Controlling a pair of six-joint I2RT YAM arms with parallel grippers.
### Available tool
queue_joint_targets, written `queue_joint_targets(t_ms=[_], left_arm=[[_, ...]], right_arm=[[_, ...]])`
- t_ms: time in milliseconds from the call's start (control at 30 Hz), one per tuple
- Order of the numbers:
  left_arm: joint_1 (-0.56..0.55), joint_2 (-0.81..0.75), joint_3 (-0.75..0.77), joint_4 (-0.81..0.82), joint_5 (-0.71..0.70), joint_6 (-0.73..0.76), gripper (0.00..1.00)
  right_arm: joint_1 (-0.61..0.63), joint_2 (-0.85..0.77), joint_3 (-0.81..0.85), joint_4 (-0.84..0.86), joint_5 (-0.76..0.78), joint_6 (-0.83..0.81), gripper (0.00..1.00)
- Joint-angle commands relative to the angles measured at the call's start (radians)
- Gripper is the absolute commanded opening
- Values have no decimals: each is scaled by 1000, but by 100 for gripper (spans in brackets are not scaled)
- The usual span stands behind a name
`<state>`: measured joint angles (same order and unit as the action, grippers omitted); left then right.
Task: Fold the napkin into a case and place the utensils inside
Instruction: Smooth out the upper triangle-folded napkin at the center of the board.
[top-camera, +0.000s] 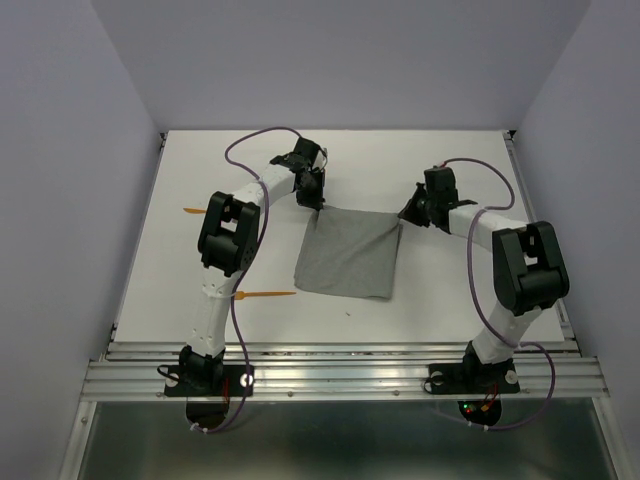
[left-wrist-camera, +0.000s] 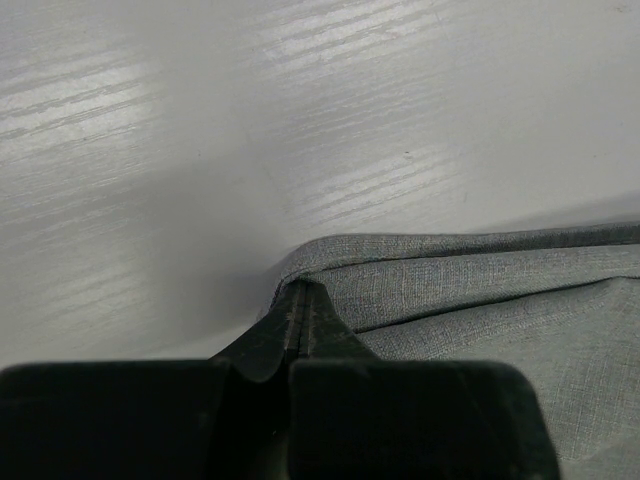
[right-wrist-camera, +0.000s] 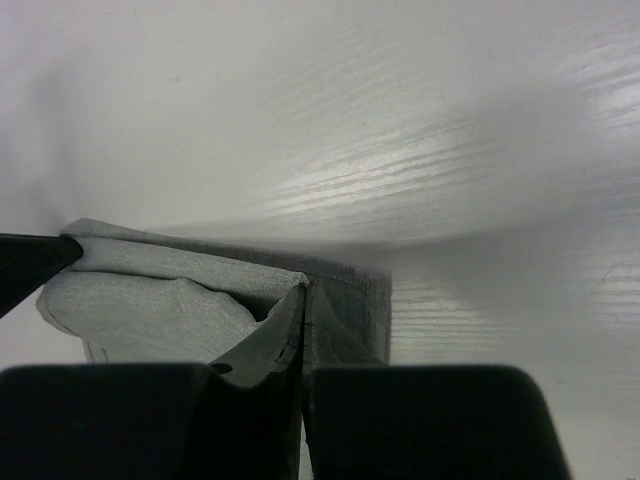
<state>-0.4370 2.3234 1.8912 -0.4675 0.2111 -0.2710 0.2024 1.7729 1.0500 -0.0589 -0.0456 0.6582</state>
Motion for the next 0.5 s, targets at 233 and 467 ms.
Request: queue_joint_targets(t_ms=[233, 467], left_arm=[[1, -30, -37, -43, -39, 30, 0], [1, -33, -35, -43, -33, 23, 0]], right_arm=[[-17, -44, -30, 24, 90, -25, 1], [-37, 11, 13, 4, 141, -42, 12]])
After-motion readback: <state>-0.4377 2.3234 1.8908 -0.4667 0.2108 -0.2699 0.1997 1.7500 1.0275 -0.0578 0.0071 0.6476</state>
